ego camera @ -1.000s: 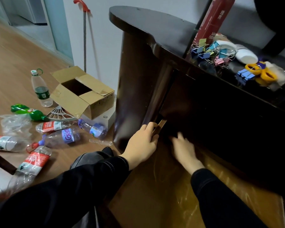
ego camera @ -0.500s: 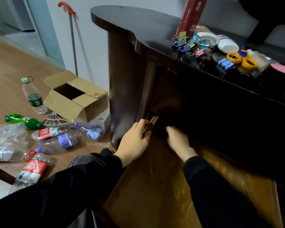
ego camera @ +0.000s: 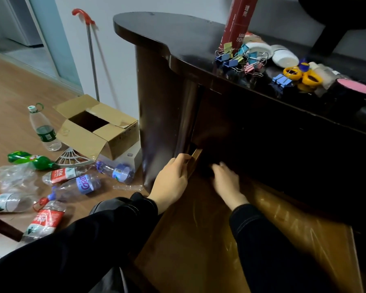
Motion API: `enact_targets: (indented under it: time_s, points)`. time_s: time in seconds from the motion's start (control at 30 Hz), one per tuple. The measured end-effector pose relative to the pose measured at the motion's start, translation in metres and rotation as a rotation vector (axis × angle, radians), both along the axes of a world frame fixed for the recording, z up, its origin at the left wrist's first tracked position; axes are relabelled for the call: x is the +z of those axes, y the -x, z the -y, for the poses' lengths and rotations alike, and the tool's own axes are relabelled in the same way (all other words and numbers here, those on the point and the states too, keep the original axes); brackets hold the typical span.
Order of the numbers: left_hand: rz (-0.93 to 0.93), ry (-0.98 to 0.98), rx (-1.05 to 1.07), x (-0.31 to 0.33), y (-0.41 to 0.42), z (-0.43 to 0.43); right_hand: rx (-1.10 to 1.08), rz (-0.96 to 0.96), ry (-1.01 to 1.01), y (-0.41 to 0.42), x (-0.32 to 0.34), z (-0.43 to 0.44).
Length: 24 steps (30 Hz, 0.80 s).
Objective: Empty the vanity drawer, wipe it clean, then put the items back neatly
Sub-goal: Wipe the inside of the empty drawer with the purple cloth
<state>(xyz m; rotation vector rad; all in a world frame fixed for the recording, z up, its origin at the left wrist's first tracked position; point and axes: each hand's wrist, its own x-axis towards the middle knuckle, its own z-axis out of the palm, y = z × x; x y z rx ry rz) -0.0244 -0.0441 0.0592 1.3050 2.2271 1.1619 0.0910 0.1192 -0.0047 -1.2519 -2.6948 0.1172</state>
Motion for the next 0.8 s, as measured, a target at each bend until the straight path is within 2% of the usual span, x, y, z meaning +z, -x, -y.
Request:
enact_targets:
  time_s: [0.13,0.27,0.33,0.47,0.57,0.67,0.73,0.8]
  points:
    - [-0.015,0.011,-0.002,0.0,0.001,0.0,0.032,0.038,0.13,0.006,-0.013,0.026]
    - [-0.001,0.012,-0.006,-0.002,0.002,-0.002,0.394,0.118,-0.038,-0.029,-0.035,0.059]
    - [-0.011,0.017,-0.002,-0.002,0.001,-0.002,0.299,0.137,-0.06,-0.028,-0.026,0.036]
    - [-0.029,0.047,0.002,0.003,-0.002,0.0,-0.044,-0.003,-0.016,-0.003,0.005,-0.004]
    - [-0.046,0.057,0.005,0.006,-0.003,0.001,-0.081,-0.034,0.019,0.009,0.011,0.006]
    - [-0.05,0.041,0.007,0.004,-0.003,0.0,0.021,0.052,0.052,-0.001,-0.003,0.028]
    - [-0.048,0.036,0.004,0.003,-0.002,-0.001,0.128,0.114,-0.004,-0.021,-0.01,0.036]
    - [-0.056,0.044,0.005,0.002,-0.001,-0.001,0.124,0.102,-0.028,-0.035,-0.01,0.024]
